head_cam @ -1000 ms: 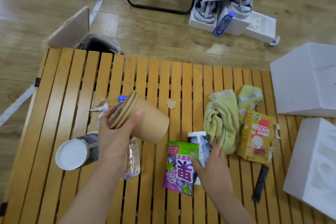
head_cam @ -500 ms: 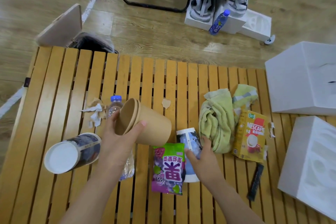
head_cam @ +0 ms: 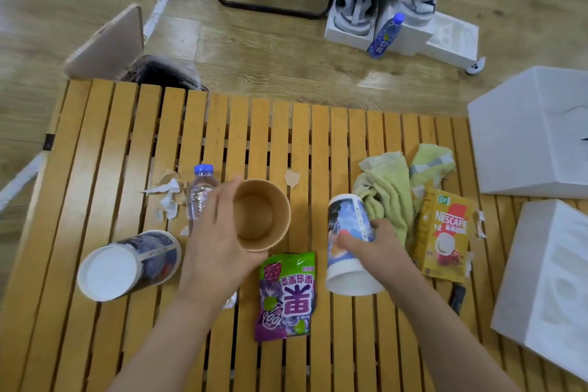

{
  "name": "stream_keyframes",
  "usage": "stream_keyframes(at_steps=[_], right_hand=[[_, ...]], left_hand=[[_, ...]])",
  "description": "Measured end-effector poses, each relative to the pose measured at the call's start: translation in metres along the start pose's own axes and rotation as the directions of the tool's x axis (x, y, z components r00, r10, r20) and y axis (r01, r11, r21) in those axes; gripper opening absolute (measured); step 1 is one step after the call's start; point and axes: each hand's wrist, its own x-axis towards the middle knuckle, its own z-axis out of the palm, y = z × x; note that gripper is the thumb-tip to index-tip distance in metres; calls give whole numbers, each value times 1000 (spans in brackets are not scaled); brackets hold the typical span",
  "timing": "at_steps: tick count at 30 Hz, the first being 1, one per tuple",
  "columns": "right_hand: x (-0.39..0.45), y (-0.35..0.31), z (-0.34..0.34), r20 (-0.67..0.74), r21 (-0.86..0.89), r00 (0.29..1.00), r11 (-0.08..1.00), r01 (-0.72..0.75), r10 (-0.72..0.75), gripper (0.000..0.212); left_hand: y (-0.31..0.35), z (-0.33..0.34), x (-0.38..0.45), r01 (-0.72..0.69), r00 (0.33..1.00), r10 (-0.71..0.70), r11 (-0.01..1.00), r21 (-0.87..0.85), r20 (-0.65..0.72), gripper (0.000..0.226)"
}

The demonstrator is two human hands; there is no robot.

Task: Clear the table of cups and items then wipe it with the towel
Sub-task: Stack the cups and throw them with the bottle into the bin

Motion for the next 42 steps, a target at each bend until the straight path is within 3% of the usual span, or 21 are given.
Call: stream_keyframes(at_steps=[3,6,9,12,14,16,19,22,25,29,33,35,36,37,39,41,42], right_hand=[[-4,-21,-9,129,-206,992,978,34,-7,68],[-7,-40,-14,166,-356,986,932,72,-13,64],[-11,-59,-16,154,-458,987,881,118,-52,63],[-20,-81,-17,172,-606,985,786,126,-25,70],[-27,-94,-17,161,-693,987,715,98,21,80],[-37,-102,-17,141,-757,987,651,59,74,96],[-49,-99,-10,130,-846,983,532,40,133,123],[-53,-85,8,123,-897,983,439,52,137,104],[-48,-66,28,102,-910,988,413,47,113,92],[-44,-41,39,97,-917,992,395,57,84,73],[-38,-28,36,61,-934,993,358,22,99,74],[-34,-27,35,33,-945,990,326,-15,140,75],[-33,-28,34,13,-950,987,310,-38,161,73],[-33,-29,33,-6,-953,984,298,-61,180,72],[-30,-31,30,-29,-949,979,303,-91,203,71],[-25,-31,27,-29,-934,983,346,-92,183,70],[-22,-30,26,-23,-918,986,387,-85,162,72]], left_hand=[[-4,7,6,-35,998,28,993,114,65,125],[-9,2,8,-47,996,33,985,164,88,132],[-12,-11,3,-64,986,40,987,145,160,135],[-4,-35,-4,-56,980,37,994,89,196,123],[6,-57,-11,-88,988,75,992,95,135,96],[10,-81,-24,-102,994,107,985,138,-30,68],[-7,-114,-48,59,969,-14,982,178,-248,58],[-35,-124,-64,258,966,-240,924,281,-97,88],[-51,-112,-63,258,953,-298,899,353,63,92],[-58,-99,-50,266,958,-284,924,274,30,59],[-61,-121,-48,370,926,-360,925,83,-110,58],[-63,-136,-49,453,871,-456,890,-58,-184,57],[-63,-142,-48,505,827,-539,837,-211,-160,58],[-62,-145,-48,539,776,-626,723,-432,-80,58],[-57,-148,-47,521,675,-713,277,-807,191,51],[-54,-147,-45,459,599,-670,-162,-874,439,48],[-53,-146,-43,412,585,-632,-309,-857,508,52]])
